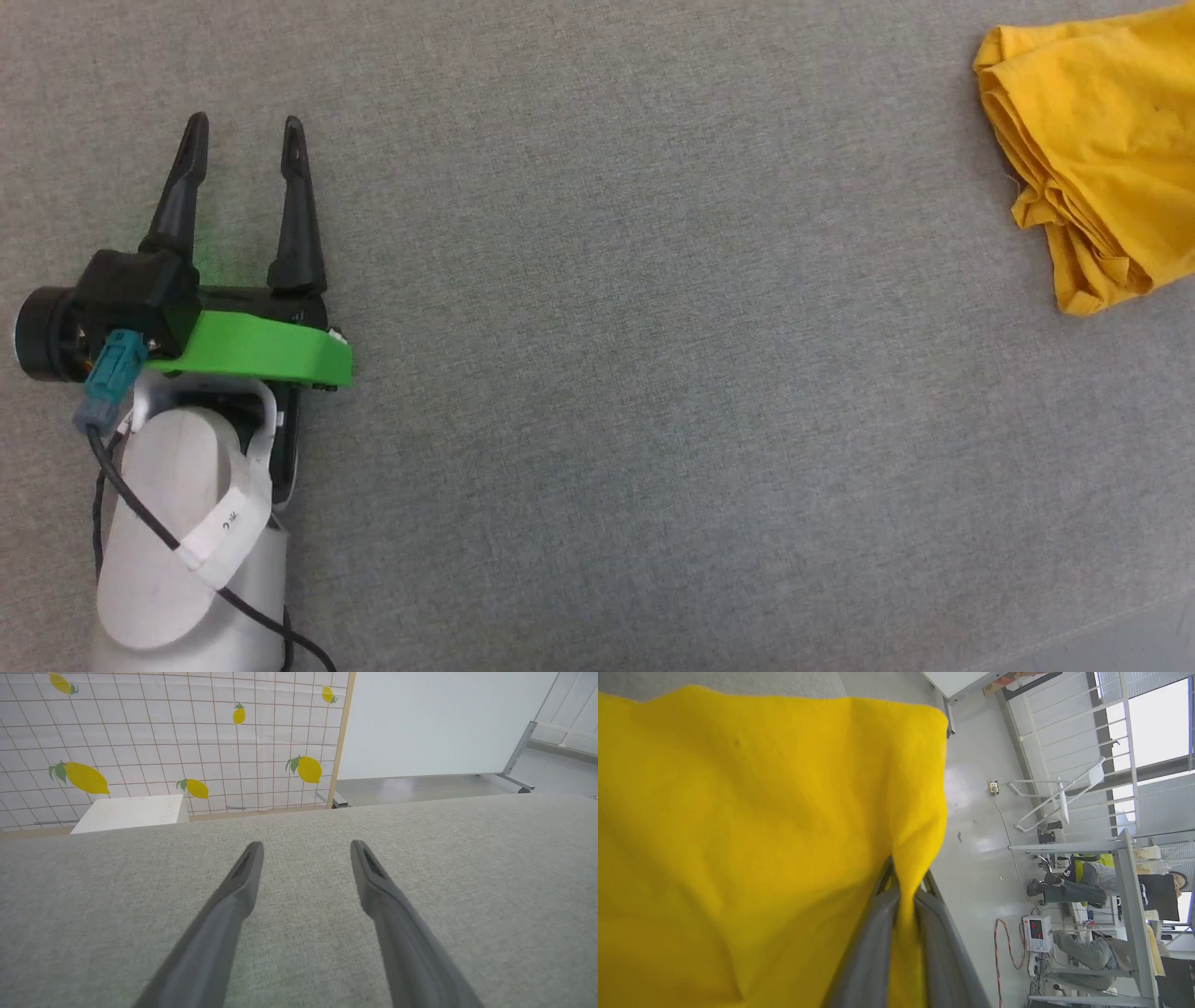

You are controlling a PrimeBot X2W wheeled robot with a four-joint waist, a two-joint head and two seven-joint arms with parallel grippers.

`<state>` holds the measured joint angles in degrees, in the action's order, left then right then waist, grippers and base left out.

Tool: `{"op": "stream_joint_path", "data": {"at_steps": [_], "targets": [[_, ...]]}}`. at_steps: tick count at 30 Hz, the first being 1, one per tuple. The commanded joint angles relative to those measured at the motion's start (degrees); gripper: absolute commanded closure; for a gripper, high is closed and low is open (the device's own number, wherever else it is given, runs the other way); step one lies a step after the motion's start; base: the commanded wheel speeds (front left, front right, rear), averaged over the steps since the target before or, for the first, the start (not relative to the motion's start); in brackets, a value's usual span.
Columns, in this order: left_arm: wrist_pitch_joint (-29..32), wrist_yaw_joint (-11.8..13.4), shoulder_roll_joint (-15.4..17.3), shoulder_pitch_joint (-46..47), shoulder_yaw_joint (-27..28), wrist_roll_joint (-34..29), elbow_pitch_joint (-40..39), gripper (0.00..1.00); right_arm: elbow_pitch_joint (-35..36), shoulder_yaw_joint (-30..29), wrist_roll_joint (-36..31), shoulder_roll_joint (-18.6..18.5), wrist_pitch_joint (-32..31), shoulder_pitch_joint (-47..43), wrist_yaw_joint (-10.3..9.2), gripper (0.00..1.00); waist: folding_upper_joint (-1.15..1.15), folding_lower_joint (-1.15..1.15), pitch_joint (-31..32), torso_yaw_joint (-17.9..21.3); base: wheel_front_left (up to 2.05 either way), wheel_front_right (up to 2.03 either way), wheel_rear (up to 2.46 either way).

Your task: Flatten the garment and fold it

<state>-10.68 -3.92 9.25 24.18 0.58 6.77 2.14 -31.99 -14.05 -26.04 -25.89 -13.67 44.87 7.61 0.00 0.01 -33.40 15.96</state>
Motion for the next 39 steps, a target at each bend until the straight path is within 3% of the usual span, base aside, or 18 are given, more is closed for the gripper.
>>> {"op": "stream_joint_path", "data": {"at_steps": [1, 2, 10, 17, 20, 27, 33, 39], "targets": [[-0.1, 0.4, 0.4, 0.2, 0.0, 0.0, 0.6, 0.00, -0.4, -0.9, -1.2, 0.5, 1.5, 0.8, -0.12, 0.52, 0.00, -0.01, 1.3, -0.7, 0.00, 0.00, 0.00], [-0.3, 0.4, 0.2, 0.1, -0.1, 0.1, 0.9, 0.00, -0.5, -1.5, -1.7, 0.8, 2.3, 0.8, -0.12, 0.00, 0.00, -0.01, 1.9, -0.9, 0.00, 0.00, 0.00], [-2.8, 0.7, -2.2, -2.9, -0.5, 2.2, 6.1, 0.00, -1.4, -5.3, -2.1, 3.7, 8.3, -2.1, -0.12, 0.00, 0.00, -0.01, 11.5, -3.7, 0.00, 0.00, 0.00], [-3.9, 1.1, -4.0, -6.6, -1.1, 3.7, 10.6, 0.00, 0.5, -6.1, 5.6, 7.7, 13.7, -7.1, -0.12, 0.00, 0.00, -0.01, 21.0, -7.3, 0.00, 0.00, 0.00], [-4.2, 1.8, -4.8, -8.4, -1.3, 4.6, 12.2, 0.00, 5.4, -3.0, 12.2, 10.4, 18.3, -12.2, -0.12, 0.00, 0.00, -0.01, 25.4, -10.3, 0.00, 0.00, 0.00], [-4.3, 0.8, -5.6, -10.5, -3.1, 6.1, 14.5, 0.00, 19.2, 2.6, 21.7, 15.8, 22.4, -23.8, -0.12, 0.00, 0.00, -0.01, 29.7, -14.8, 0.00, 0.00, 0.00], [-4.3, 0.6, -6.0, -11.7, -4.6, 6.5, 14.5, 0.00, 26.5, 7.1, 26.0, 18.6, 21.6, -31.7, -0.12, 0.00, 0.00, -0.01, 30.9, -17.2, 0.00, 0.00, 0.00], [-4.3, 0.8, -6.2, -12.9, -5.5, 7.0, 14.8, 0.00, 28.4, 7.8, 26.8, 21.5, 21.8, -37.2, -0.12, 0.00, 0.00, -0.01, 31.4, -18.4, 0.00, 0.00, 0.00]]}}
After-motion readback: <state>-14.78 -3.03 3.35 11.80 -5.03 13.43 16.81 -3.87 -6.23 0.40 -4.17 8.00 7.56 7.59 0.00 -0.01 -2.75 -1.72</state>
